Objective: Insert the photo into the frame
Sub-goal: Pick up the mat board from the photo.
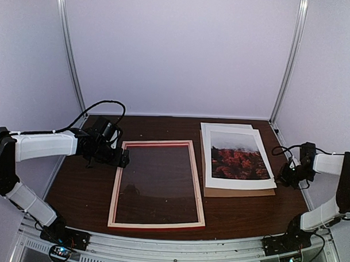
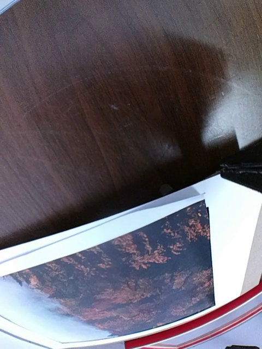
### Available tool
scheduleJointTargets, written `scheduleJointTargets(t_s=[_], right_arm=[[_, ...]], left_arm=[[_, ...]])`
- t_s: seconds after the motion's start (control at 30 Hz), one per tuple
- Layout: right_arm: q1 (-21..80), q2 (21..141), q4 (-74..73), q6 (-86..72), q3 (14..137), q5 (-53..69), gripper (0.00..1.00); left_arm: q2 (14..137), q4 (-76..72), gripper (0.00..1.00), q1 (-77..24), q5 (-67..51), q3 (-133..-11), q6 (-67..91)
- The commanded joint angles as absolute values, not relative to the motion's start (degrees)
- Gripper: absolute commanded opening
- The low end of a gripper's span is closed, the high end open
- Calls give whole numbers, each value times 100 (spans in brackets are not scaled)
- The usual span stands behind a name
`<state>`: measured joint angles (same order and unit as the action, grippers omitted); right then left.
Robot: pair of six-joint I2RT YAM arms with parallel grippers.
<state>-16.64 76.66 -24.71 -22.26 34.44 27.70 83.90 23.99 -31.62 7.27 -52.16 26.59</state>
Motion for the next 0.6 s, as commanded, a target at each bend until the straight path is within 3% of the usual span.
scheduleJointTargets(t_s=[0.0, 0.43, 0.57], right_arm=[[-1642, 7454, -2533, -2223, 3501, 3027, 0], [-1641, 7245, -2489, -2366, 3564, 3991, 0], [-1640, 7299, -2333, -2450, 3514, 4242, 4]], left_arm=[[8375, 2219, 87, -3199, 683, -5243, 2716], [8366, 2211, 87, -3199, 696, -5202, 2733], [8376, 2203, 87, -3199, 695, -5195, 2733]])
